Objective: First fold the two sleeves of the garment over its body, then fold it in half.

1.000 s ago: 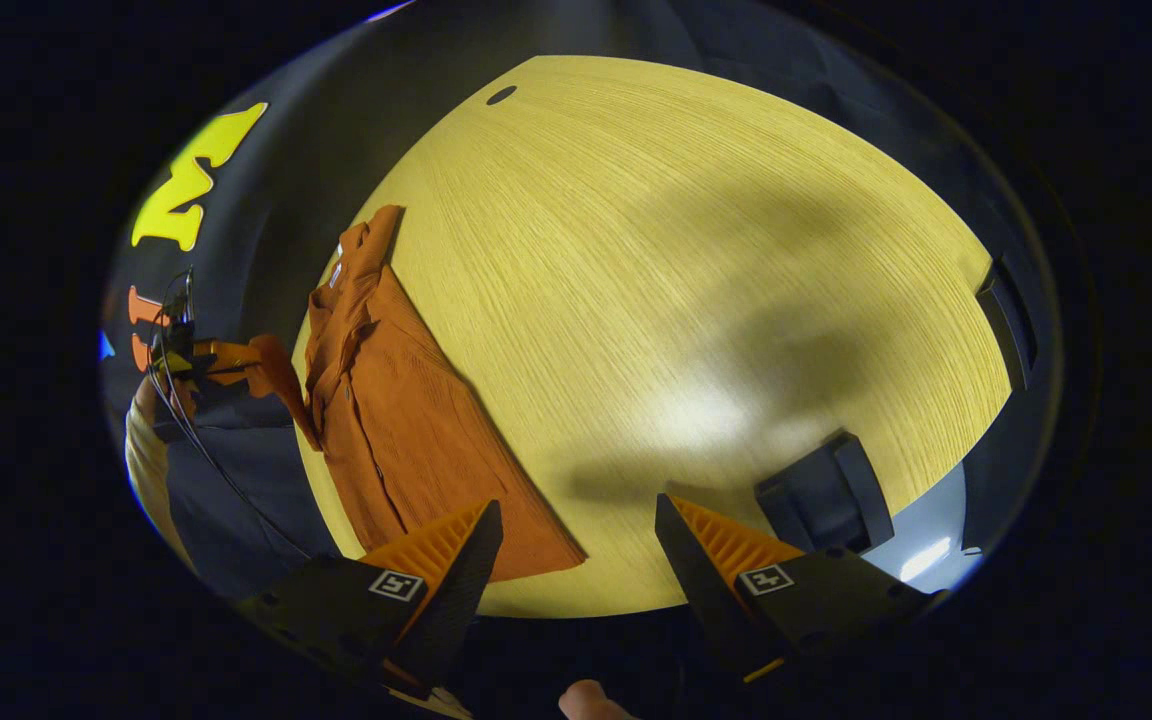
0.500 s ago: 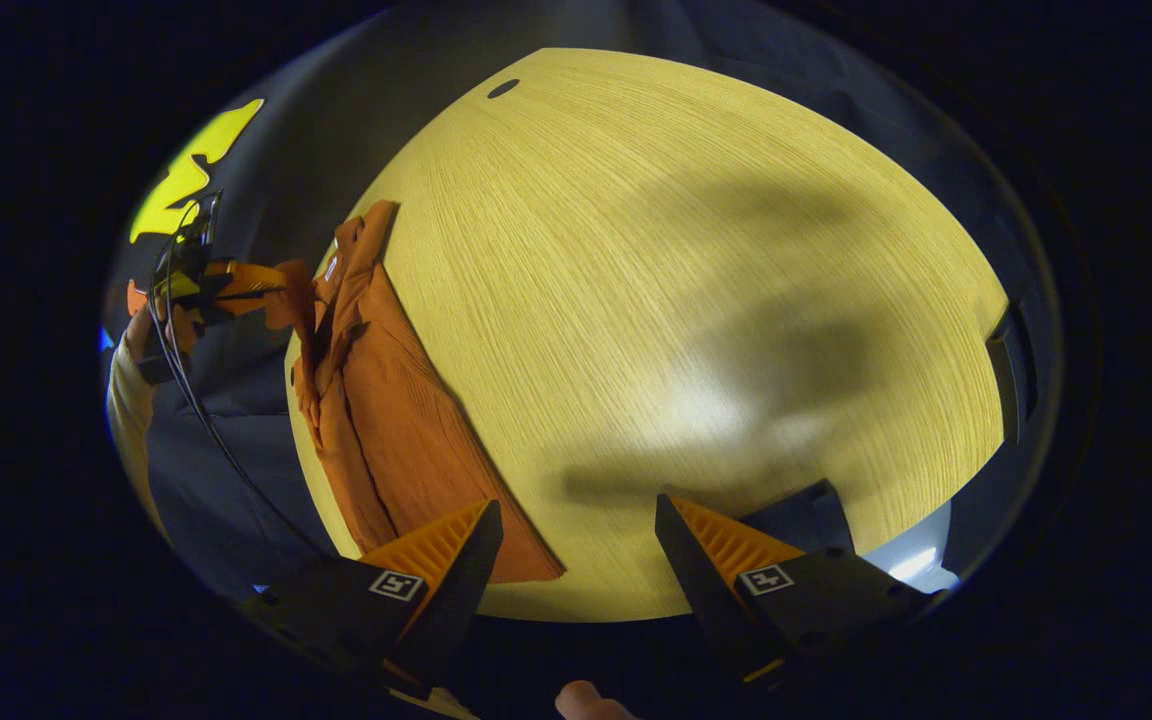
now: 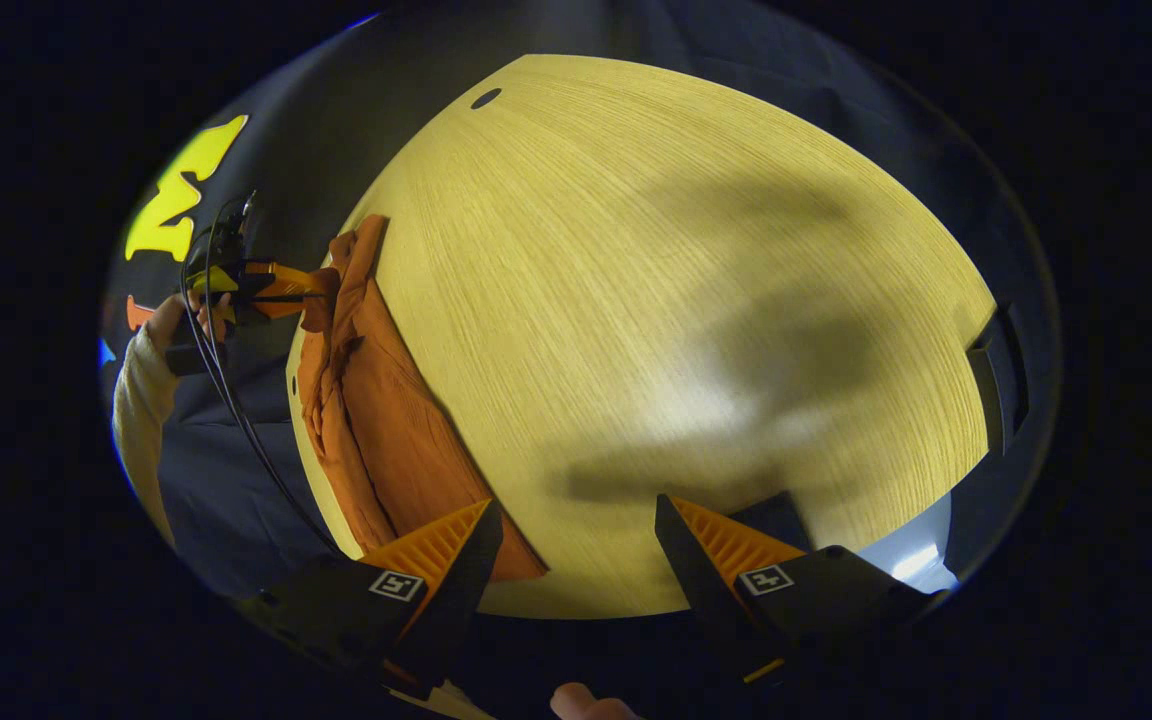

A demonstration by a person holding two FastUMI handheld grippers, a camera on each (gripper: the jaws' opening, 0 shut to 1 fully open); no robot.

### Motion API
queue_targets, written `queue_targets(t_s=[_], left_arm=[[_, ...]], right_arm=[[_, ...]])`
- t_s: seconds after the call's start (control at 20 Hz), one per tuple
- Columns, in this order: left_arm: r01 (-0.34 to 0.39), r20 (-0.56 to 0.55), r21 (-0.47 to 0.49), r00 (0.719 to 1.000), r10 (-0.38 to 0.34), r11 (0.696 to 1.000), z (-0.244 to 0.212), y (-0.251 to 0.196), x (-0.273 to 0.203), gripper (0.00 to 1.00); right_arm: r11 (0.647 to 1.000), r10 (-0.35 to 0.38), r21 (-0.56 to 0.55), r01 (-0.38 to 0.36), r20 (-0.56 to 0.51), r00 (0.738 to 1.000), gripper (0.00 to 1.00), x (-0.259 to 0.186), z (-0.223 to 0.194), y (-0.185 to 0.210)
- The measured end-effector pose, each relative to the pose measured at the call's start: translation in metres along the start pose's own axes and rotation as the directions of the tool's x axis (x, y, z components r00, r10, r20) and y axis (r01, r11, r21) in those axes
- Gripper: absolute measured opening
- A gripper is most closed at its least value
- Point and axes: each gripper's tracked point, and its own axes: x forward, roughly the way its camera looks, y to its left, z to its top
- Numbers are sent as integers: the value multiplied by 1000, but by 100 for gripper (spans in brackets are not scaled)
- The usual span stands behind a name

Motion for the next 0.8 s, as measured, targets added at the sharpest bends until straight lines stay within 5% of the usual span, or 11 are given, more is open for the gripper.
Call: queue_targets(t_s=[0.2, 0.35, 0.6, 0.65, 0.8], left_arm=[[1, 13, -4, 1000, -1, 1000, -3, -4, -2, 25], [48, 15, -6, 999, -48, 999, -13, -18, -11, 62], [119, 48, -47, 992, -117, 992, -31, -16, -32, 80], [129, 50, -55, 991, -126, 990, -37, -12, -34, 89], [138, 83, -52, 988, -133, 989, -53, 12, -43, 90]], right_arm=[[1000, 3, 18, -3, 11, 1000, 98, -6, 5, -6], [1000, 22, 13, -22, 13, 1000, 98, -6, 5, -2], [999, 33, -39, -33, 1, 999, 98, -1, -2, 16], [998, 34, -52, -34, 0, 999, 94, 0, -4, 20], [996, 49, -80, -50, -9, 999, 98, 4, -13, 36]])
